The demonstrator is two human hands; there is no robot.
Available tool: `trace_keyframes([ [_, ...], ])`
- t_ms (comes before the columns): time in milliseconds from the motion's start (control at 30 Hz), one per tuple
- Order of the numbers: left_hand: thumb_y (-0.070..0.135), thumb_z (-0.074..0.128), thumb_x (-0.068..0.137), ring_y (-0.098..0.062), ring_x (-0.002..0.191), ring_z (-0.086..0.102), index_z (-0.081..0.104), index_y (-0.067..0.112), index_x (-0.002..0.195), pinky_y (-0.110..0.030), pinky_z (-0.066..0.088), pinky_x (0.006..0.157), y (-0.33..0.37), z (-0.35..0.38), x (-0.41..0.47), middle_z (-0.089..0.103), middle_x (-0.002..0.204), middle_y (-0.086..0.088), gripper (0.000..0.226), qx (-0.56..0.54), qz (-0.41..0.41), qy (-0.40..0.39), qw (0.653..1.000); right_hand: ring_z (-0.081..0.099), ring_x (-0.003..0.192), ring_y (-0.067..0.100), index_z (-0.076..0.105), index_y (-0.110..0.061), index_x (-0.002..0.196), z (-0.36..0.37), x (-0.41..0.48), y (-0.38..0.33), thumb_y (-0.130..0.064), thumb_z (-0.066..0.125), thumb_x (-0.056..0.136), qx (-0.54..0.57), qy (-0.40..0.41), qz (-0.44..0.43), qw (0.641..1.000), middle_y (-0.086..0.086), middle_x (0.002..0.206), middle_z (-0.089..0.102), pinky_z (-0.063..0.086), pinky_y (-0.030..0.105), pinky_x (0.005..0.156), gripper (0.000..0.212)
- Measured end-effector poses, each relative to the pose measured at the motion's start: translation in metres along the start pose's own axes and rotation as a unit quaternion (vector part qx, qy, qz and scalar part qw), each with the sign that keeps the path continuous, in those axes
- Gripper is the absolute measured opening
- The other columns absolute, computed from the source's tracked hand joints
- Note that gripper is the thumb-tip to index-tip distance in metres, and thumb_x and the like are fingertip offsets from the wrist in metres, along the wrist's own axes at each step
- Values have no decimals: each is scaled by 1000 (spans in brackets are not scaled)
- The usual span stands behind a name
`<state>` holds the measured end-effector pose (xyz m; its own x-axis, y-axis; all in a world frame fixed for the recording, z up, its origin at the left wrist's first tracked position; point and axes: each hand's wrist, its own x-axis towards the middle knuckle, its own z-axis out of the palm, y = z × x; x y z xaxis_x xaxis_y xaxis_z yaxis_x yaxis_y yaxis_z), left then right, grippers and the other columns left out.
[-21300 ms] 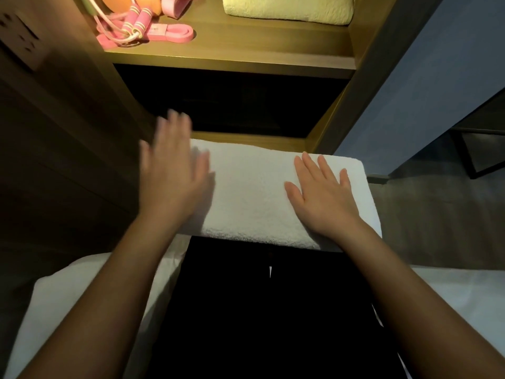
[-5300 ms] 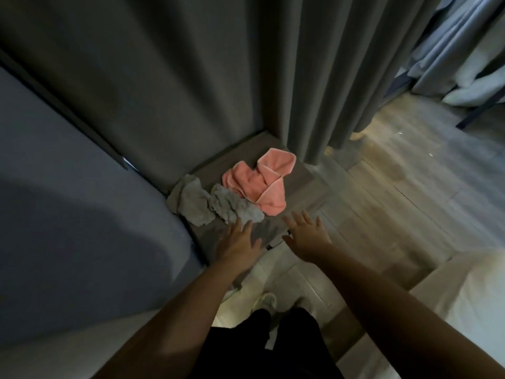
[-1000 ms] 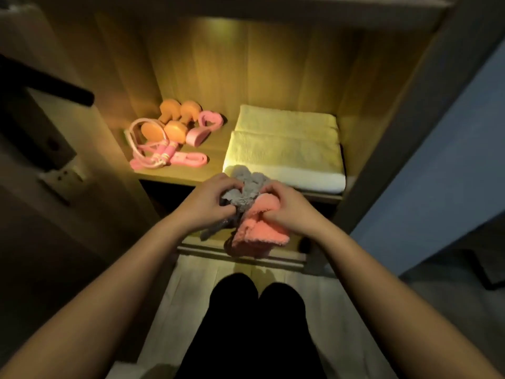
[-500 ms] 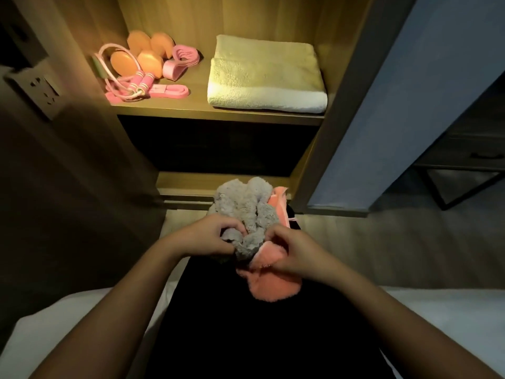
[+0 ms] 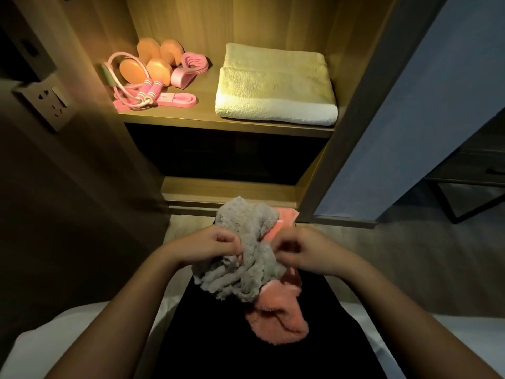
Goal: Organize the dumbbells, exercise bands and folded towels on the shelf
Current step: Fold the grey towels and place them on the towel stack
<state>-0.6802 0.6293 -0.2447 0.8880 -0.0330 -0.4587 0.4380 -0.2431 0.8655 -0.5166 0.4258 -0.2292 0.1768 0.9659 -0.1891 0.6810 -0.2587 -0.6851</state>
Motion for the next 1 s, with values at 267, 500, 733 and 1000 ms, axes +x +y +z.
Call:
trace_keyframes([
  [267, 42, 61, 74, -28, 54, 32, 74, 26, 75, -39, 21, 53, 8, 17, 20, 53, 64, -16, 21, 49, -62, -159, 984, 62, 62, 2, 72, -17, 81, -5, 0, 10, -11, 68, 88, 98, -207, 84, 970, -12, 65, 66, 49, 16, 67, 10],
  [500, 50, 64, 82, -24, 76, 55, 68, 27, 77, -38, 43, 74, 18, -14, 10, 61, 82, -9, 24, -29, 13, 41, 999, 69, 75, 17, 71, -8, 95, -13, 7, 24, -7, 62, 90, 146, -37, 111, 982, 10, 88, 73, 56, 29, 71, 11],
  [733, 33, 75, 70, -12, 87, 66, 61, 20, 108, -22, 53, 70, 57, -46, 11, 66, 102, 0, 43, -49, 64, 122, 989, 65, 86, 9, 65, -23, 98, -32, 48, 2, -18, 64, 91, 95, 105, 52, 989, -5, 93, 68, 54, 36, 80, 8],
  [1000, 12, 62, 91, -13, 85, 62, 66, 21, 103, -27, 48, 71, 92, -63, 46, 68, 99, 0, 16, -3, 72, 294, 953, 58, 95, 3, 51, -27, 126, -63, 87, -13, -16, 71, 84, 157, 279, 12, 947, -4, 109, 58, 49, 19, 80, 48],
])
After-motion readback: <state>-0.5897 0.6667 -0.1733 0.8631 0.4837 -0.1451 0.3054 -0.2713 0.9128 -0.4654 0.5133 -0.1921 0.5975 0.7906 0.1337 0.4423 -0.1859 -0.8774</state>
